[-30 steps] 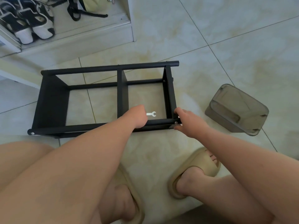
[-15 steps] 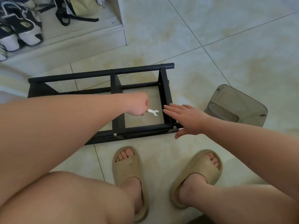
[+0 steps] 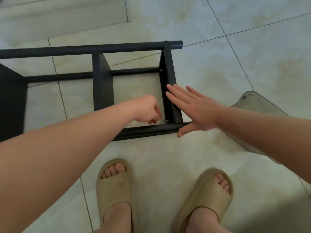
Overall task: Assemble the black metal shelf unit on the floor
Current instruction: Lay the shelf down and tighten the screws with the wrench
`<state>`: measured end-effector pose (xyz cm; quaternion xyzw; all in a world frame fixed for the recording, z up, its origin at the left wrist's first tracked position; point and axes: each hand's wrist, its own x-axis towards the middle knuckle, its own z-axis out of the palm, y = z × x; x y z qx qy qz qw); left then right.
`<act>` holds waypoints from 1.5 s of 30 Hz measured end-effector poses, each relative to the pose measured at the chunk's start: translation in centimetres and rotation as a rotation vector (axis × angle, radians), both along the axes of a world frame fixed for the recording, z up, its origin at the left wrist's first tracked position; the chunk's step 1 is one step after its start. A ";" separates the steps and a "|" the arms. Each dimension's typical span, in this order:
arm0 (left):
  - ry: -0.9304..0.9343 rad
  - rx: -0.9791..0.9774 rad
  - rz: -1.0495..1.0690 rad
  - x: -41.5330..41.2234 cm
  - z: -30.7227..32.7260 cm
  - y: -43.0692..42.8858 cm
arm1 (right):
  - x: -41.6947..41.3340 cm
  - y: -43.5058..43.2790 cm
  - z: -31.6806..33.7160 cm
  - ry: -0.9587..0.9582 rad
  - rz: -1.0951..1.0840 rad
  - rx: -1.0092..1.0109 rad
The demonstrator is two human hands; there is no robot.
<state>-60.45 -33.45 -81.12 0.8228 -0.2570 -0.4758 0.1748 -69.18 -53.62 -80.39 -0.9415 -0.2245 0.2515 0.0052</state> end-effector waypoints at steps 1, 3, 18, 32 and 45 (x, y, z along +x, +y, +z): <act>-0.001 -0.033 0.055 0.2 -0.6 0.3 | 0.5 -0.2 -0.2 -0.007 0.010 0.017; 0.047 -0.108 0.203 0.4 -1.6 1.1 | 1.3 -0.5 -0.8 -0.024 0.015 0.071; 0.435 -0.302 0.669 0.4 -1.5 1.0 | 1.4 0.0 -3.1 -0.182 -0.050 0.272; 0.528 -0.305 0.856 1.0 -2.3 0.3 | 1.5 1.4 -3.2 -0.224 -0.039 0.259; 0.472 -0.305 0.784 1.1 -1.9 0.9 | 1.6 1.8 -3.5 -0.258 -0.028 0.242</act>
